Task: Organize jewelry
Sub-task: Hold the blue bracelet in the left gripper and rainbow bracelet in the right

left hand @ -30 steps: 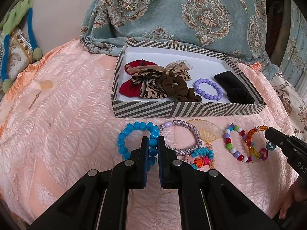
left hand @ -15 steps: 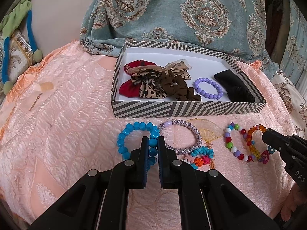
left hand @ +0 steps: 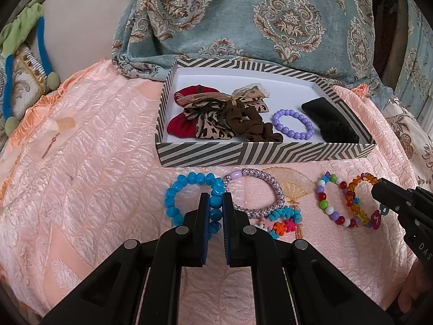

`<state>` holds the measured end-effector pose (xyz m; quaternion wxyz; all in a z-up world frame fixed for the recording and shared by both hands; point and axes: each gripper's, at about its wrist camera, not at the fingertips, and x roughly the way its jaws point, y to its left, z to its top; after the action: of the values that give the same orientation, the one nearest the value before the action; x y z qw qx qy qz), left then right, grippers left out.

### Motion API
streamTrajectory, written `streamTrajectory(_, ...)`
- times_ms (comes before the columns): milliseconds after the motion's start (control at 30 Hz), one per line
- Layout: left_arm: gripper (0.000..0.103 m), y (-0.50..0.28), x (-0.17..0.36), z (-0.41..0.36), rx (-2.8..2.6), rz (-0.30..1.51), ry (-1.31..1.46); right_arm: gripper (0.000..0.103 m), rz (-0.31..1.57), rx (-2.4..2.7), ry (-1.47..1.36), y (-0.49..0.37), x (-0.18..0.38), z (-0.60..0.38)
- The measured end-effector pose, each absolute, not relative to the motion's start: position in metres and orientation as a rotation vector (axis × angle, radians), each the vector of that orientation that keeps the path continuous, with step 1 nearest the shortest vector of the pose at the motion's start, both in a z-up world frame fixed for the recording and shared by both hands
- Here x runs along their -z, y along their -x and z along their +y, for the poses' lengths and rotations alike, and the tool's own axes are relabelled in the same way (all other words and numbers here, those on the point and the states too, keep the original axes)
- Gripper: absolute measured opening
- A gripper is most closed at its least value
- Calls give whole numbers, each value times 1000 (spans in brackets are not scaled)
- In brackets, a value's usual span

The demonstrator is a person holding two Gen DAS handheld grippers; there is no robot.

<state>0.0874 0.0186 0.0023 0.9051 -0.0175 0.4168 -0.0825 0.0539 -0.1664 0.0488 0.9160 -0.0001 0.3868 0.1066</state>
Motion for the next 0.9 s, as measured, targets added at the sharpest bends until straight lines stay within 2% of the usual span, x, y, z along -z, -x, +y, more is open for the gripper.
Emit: streamTrajectory(900,0,-87,-3,18,171,860,35,9,752,-210,3,-50,-64,-166)
